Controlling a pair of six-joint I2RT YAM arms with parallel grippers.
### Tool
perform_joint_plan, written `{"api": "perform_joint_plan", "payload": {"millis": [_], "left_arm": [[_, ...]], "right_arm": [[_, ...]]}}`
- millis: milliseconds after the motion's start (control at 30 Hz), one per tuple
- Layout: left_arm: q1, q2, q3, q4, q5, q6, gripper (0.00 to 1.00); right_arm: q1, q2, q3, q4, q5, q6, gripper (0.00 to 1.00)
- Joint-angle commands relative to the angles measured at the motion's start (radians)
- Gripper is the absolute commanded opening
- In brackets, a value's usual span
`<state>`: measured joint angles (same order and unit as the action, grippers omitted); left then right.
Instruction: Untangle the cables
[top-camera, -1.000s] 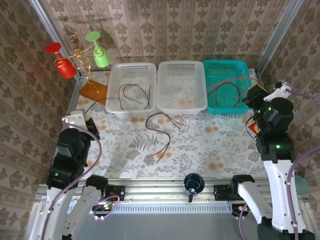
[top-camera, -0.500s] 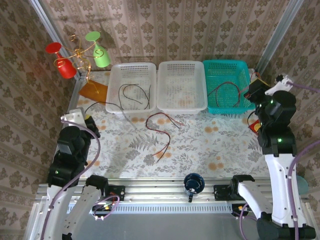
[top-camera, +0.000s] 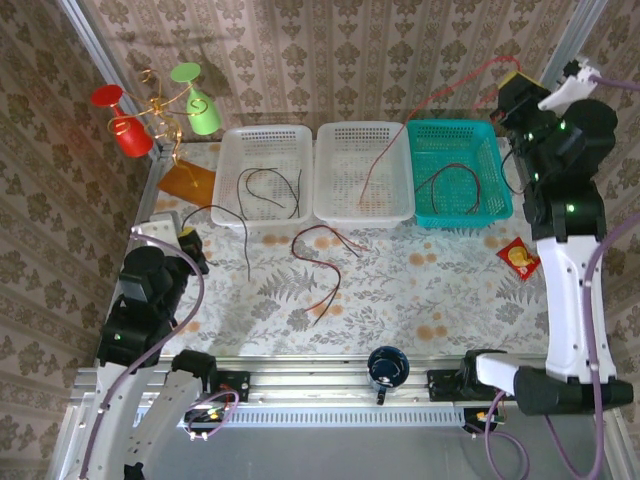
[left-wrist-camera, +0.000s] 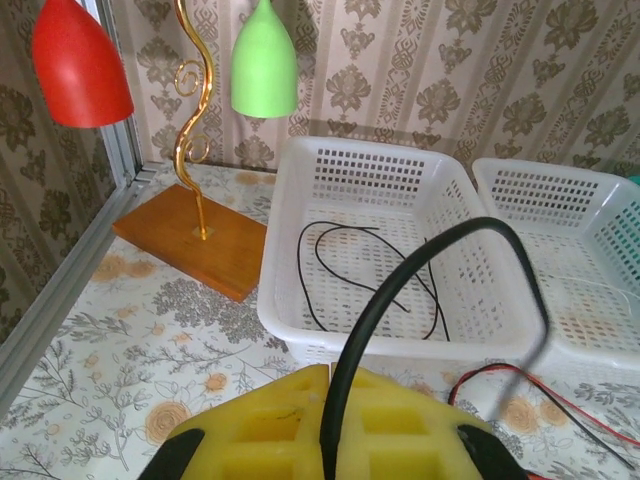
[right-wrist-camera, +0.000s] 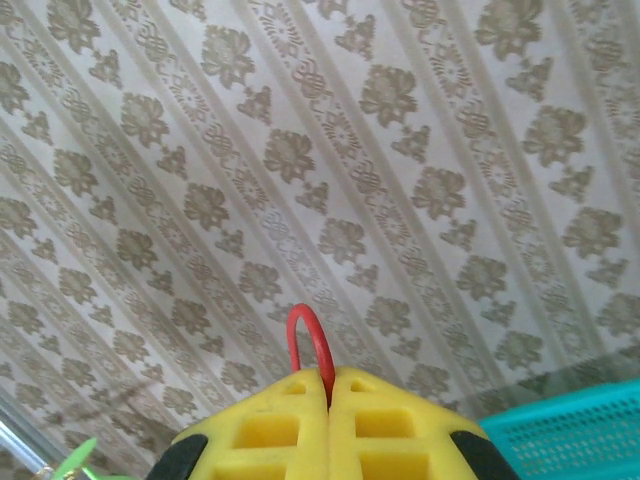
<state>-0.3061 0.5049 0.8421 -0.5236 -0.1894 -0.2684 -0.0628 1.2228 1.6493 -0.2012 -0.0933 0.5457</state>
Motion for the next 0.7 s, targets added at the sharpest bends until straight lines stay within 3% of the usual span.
{"api": "perform_joint_plan", "payload": {"millis": [0, 300, 467, 667], "left_arm": [[0.005, 0.000, -0.010, 0.018, 0.022, -0.026, 0.00], [0.004, 0.003, -0.034, 0.038, 0.048, -0.050, 0.00], [0.004, 0.012, -0.071, 0.066, 0.095, -0.100, 0.00], [-0.020, 0.011, -0.100, 0.081, 0.127, -0.126, 0.00]], "right_arm": [[-0.004, 0.080, 0.083, 0.071, -0.087, 0.069, 0.00], [-0.022, 0.297, 0.256, 0.007, -0.072, -0.054, 0.00], [-0.070, 0.304, 0.075, 0.044, 0.025, -0.081, 0.00], [-0.108, 0.338, -0.103, 0.067, 0.049, -0.102, 0.00]]}}
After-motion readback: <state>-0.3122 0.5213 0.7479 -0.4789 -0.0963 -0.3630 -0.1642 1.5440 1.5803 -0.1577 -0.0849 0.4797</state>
